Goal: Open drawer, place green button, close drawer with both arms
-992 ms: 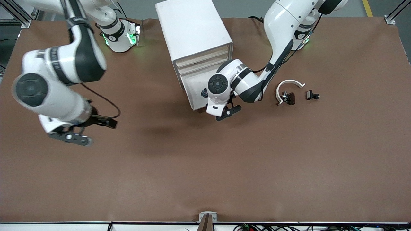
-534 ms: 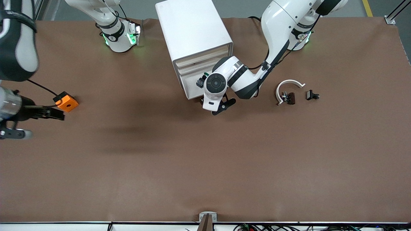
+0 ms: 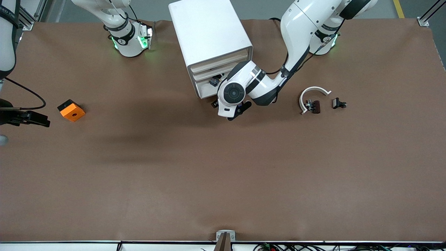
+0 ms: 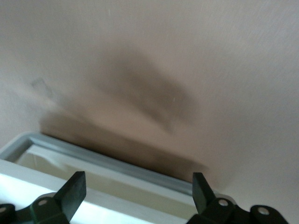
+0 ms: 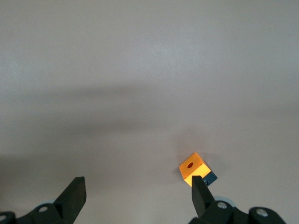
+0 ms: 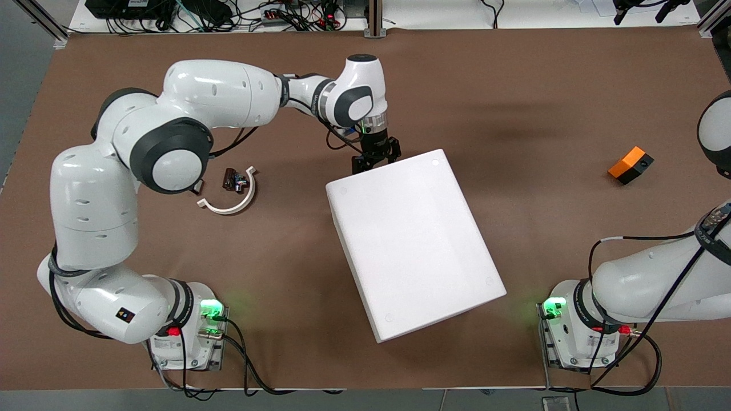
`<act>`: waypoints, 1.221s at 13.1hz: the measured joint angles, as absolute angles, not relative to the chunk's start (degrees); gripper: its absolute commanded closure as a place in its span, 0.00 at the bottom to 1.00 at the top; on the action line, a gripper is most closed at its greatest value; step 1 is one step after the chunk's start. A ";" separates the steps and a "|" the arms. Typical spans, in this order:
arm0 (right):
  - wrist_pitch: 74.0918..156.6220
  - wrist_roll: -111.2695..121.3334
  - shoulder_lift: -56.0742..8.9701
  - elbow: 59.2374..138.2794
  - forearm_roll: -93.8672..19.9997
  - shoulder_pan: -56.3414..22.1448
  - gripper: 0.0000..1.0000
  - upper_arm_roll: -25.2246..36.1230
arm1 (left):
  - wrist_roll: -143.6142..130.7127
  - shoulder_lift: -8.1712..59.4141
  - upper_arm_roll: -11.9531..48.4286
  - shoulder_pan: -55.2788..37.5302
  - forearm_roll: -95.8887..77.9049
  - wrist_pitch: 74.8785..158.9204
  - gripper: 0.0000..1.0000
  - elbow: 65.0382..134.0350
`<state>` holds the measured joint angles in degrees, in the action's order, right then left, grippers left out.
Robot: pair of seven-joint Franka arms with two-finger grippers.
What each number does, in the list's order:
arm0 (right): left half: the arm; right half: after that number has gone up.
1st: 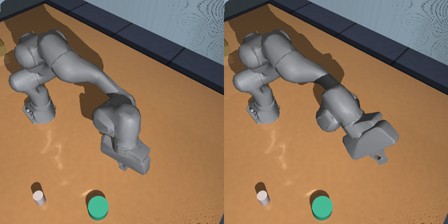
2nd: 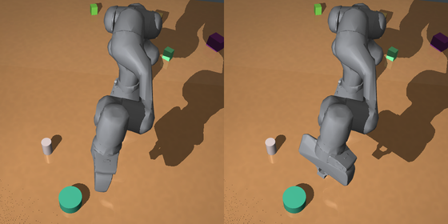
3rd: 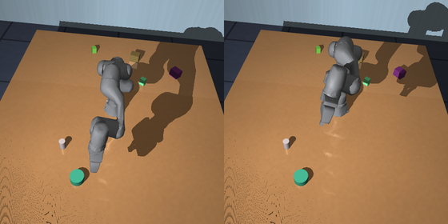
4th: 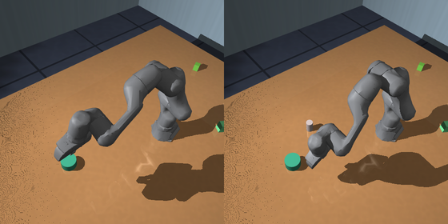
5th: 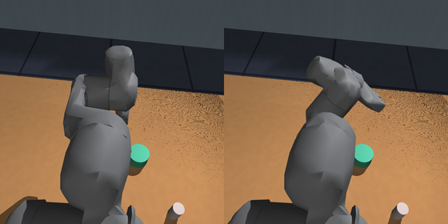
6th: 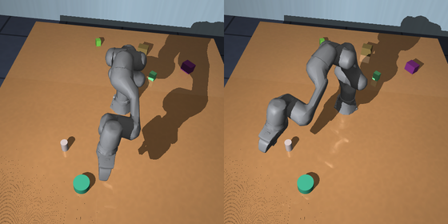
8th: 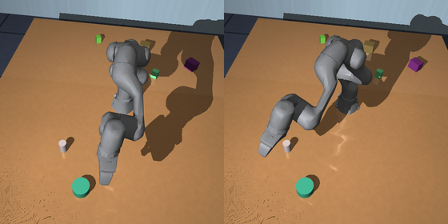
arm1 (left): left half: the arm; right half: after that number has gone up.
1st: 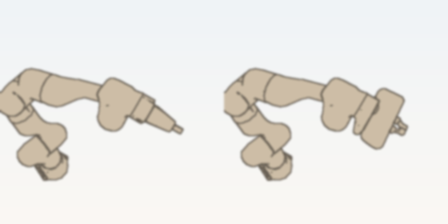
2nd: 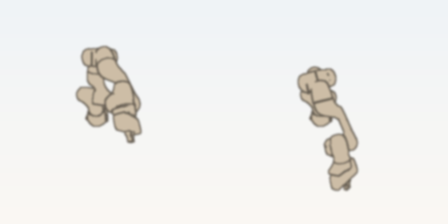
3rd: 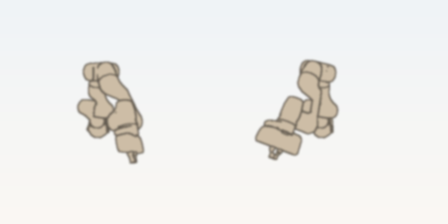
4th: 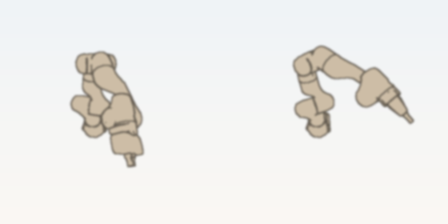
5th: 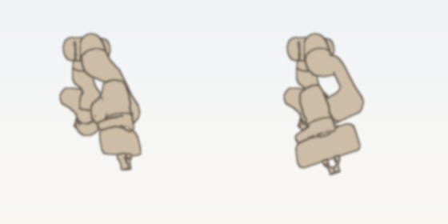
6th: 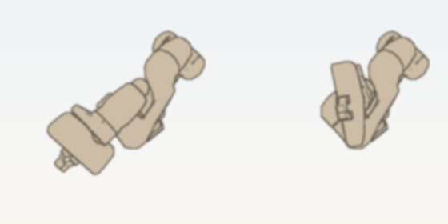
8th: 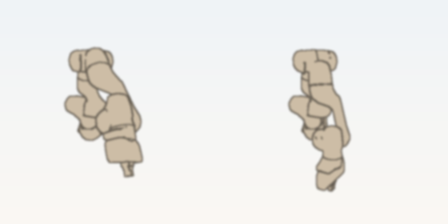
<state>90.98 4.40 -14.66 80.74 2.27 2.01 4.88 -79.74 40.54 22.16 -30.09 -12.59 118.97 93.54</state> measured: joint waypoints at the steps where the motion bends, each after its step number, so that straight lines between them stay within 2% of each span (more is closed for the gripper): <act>1: 90.98 4.39 -14.65 80.24 2.26 2.01 0.00 4.86 | -80.08 40.95 22.67 -30.11 -13.76 118.96 0.00 93.56; 7: 85.31 4.39 -13.46 78.89 1.73 1.99 0.00 4.31 | -80.69 42.32 24.67 -30.17 -17.08 117.87 0.00 93.61; 13: 81.63 4.04 -6.27 78.61 -0.97 2.00 0.00 4.34 | -80.72 42.37 24.45 -29.86 -17.68 116.37 0.00 93.07; 16: 81.21 4.02 -4.53 79.47 -0.99 2.00 0.00 4.35 | -80.84 41.73 19.48 -29.44 -14.88 109.70 0.00 88.99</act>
